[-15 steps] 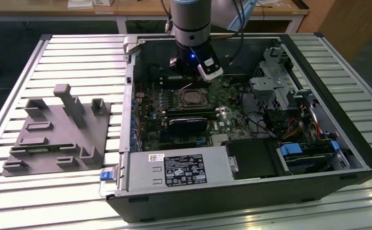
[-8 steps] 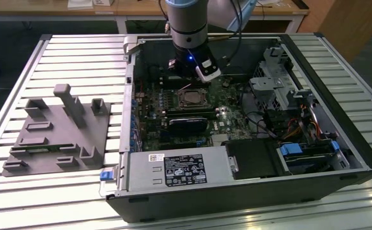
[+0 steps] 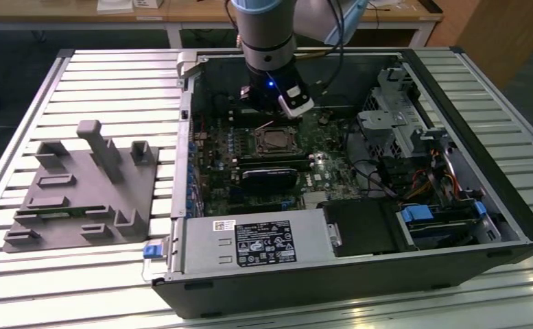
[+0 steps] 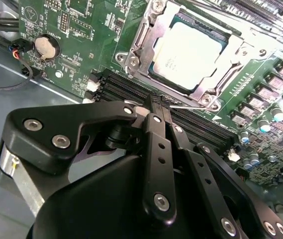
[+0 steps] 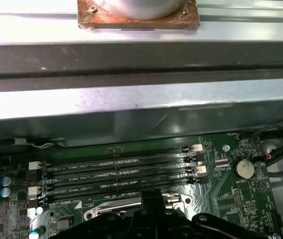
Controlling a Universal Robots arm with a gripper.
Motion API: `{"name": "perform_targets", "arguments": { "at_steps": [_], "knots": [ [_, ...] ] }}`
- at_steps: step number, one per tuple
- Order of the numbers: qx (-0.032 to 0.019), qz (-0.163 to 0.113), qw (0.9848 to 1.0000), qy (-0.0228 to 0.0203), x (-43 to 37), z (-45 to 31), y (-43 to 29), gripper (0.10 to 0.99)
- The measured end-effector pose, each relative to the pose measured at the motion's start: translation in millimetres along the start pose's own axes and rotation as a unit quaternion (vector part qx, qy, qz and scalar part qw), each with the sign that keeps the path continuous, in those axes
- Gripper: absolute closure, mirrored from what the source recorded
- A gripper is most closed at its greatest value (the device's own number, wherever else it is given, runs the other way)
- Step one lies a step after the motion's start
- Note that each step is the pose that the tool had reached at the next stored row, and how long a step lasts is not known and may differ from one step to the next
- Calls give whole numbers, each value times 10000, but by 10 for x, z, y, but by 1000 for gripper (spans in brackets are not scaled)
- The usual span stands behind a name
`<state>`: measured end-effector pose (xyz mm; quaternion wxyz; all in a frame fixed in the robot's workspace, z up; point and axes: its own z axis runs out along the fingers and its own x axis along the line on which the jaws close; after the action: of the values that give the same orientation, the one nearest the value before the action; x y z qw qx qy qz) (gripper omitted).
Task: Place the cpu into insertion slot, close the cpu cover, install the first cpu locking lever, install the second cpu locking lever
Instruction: 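Install the first cpu locking lever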
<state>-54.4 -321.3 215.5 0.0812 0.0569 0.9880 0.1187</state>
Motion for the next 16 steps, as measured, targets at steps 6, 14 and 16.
{"name": "perform_targets", "arguments": {
  "at_steps": [6, 14, 16],
  "knots": [
    [7, -20, 10000, -11, 11, 38, 47, 980],
    [100, -54, 9999, -77, 24, 87, 85, 980],
    [131, -45, 9998, -105, 25, 93, 83, 980]
  ]
}}
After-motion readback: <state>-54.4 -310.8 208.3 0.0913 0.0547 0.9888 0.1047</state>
